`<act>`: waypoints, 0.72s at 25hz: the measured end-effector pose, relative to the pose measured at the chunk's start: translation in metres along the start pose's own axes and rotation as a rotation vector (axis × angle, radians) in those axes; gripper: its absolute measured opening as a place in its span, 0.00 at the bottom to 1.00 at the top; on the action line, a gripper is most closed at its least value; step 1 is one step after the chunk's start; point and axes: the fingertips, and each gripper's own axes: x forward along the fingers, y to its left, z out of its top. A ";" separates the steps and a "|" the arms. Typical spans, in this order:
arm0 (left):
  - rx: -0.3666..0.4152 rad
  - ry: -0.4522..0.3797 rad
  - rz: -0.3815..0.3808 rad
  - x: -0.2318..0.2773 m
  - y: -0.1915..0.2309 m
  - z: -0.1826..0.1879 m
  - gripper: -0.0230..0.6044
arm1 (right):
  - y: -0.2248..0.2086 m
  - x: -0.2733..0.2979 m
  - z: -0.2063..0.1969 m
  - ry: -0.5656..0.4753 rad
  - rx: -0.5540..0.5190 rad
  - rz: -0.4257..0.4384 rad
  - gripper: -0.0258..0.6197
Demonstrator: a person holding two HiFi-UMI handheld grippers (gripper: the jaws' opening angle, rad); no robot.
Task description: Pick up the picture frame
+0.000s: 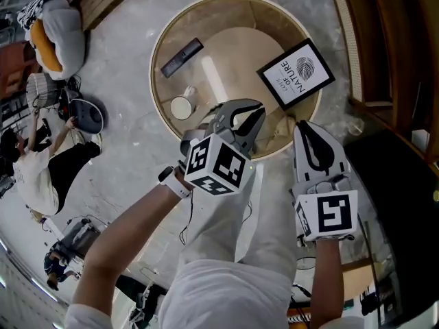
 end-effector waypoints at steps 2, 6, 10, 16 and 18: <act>0.030 0.016 -0.025 0.019 0.004 -0.012 0.05 | -0.002 0.012 -0.012 0.003 -0.001 0.025 0.07; 0.173 0.071 -0.078 0.056 0.007 -0.034 0.05 | -0.008 0.034 -0.037 0.033 -0.004 0.054 0.07; 0.284 0.112 -0.149 0.085 0.007 -0.050 0.15 | -0.013 0.051 -0.054 0.048 -0.007 0.066 0.07; 0.601 0.177 -0.239 0.116 0.001 -0.075 0.20 | -0.018 0.066 -0.068 0.052 0.012 0.070 0.07; 0.642 0.190 -0.256 0.125 0.001 -0.081 0.20 | -0.020 0.069 -0.073 0.057 0.018 0.067 0.07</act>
